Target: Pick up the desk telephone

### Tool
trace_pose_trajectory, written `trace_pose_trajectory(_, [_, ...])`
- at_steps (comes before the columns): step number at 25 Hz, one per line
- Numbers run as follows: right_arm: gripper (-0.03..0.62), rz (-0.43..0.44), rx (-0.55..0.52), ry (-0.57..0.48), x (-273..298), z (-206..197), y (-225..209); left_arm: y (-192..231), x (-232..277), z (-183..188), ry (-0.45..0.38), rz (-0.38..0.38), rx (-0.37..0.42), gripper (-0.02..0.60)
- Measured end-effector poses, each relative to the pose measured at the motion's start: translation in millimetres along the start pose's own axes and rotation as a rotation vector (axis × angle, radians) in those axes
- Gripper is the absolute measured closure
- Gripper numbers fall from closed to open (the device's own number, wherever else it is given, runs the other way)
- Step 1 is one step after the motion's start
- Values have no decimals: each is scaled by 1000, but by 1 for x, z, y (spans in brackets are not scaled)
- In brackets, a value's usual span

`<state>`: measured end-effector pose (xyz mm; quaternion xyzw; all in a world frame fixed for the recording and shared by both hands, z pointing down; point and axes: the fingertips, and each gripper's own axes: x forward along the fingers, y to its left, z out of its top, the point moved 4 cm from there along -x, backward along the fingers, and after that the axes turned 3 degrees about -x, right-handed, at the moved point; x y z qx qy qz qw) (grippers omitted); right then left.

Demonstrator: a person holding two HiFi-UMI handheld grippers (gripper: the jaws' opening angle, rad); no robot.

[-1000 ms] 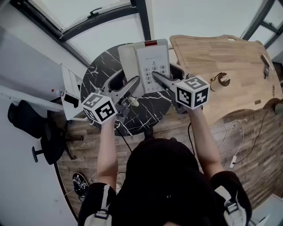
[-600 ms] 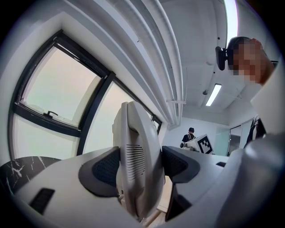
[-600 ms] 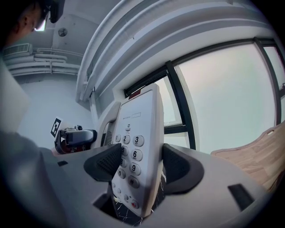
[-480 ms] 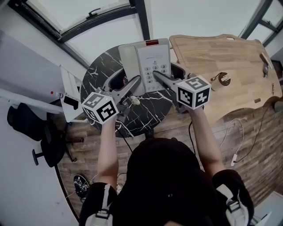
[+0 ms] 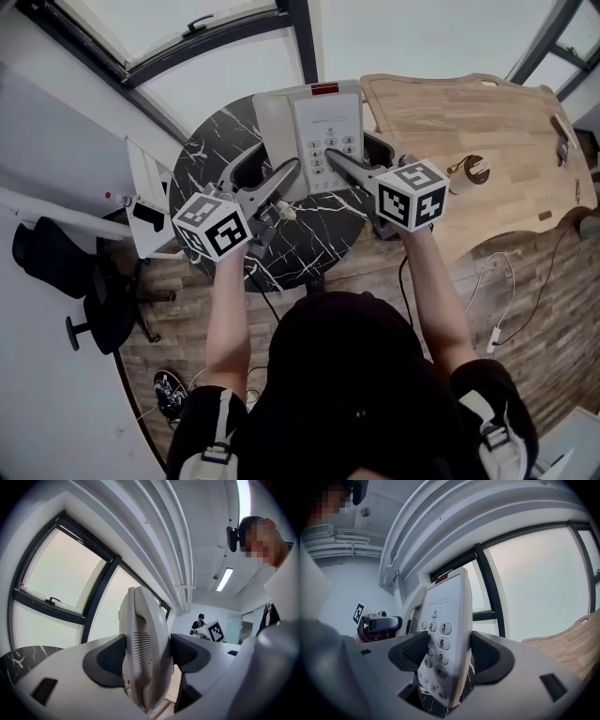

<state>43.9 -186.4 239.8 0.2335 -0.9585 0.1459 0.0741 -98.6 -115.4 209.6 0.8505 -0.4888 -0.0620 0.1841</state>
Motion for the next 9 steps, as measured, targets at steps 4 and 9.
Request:
trace_pose_trajectory(4, [284, -3, -3, 4, 3, 1, -1, 3, 1, 1, 2, 0, -4, 265])
trace_pose_trajectory(9, [286, -5, -7, 4, 5, 1, -2, 6, 2, 1, 4, 1, -5, 265])
